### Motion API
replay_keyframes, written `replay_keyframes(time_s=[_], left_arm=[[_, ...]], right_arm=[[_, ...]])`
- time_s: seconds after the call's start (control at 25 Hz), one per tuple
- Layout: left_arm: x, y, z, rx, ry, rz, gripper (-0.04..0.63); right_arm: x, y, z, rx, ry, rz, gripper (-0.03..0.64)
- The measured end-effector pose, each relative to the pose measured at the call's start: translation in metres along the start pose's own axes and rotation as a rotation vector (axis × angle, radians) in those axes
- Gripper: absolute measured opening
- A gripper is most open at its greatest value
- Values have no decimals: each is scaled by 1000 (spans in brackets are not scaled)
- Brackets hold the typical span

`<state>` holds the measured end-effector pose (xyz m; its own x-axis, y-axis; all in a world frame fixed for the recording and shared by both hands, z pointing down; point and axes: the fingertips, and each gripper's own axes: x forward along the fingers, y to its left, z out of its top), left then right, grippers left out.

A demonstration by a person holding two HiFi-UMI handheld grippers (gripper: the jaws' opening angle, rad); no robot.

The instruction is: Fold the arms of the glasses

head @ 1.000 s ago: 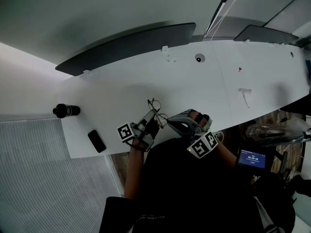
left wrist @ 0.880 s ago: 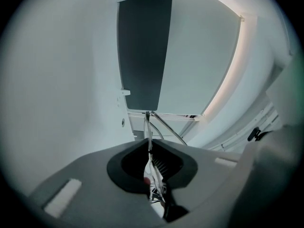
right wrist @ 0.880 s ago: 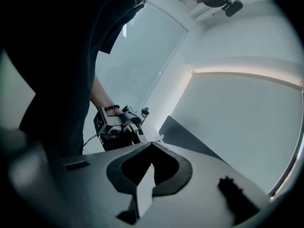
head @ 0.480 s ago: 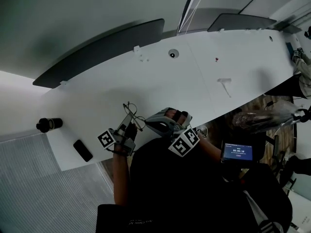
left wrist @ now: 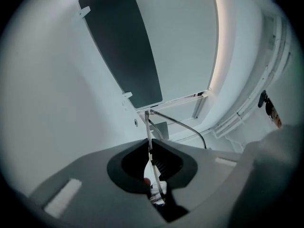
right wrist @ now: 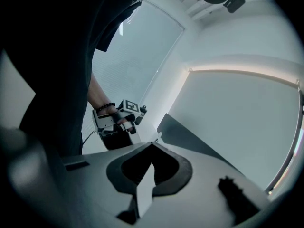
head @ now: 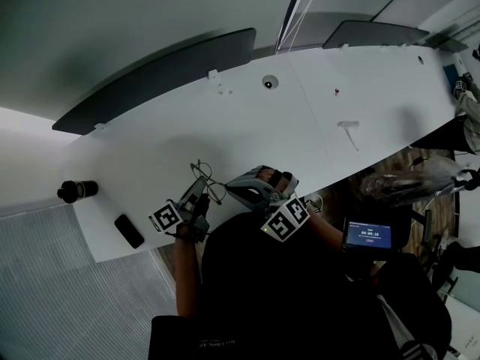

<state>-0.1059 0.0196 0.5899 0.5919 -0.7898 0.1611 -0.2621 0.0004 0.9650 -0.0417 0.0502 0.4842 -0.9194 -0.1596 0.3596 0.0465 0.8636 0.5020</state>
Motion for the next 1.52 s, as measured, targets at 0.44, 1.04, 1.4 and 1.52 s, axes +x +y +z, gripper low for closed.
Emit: replay_keyframes(time_s=[0.44, 1.04, 1.4, 1.52], left_arm=[[-6, 11, 4, 259, 77, 87, 37], [-13, 18, -1, 518, 197, 203, 39], [-15, 25, -14, 658, 306, 290, 40], [-14, 25, -18, 713, 327, 293, 41]], right_arm=[[0, -5, -5, 15, 22, -23, 6], [-7, -14, -16, 50, 55, -67, 6], [-15, -24, -29, 73, 91, -102, 6], [-18, -30, -35, 91, 100, -117, 6]])
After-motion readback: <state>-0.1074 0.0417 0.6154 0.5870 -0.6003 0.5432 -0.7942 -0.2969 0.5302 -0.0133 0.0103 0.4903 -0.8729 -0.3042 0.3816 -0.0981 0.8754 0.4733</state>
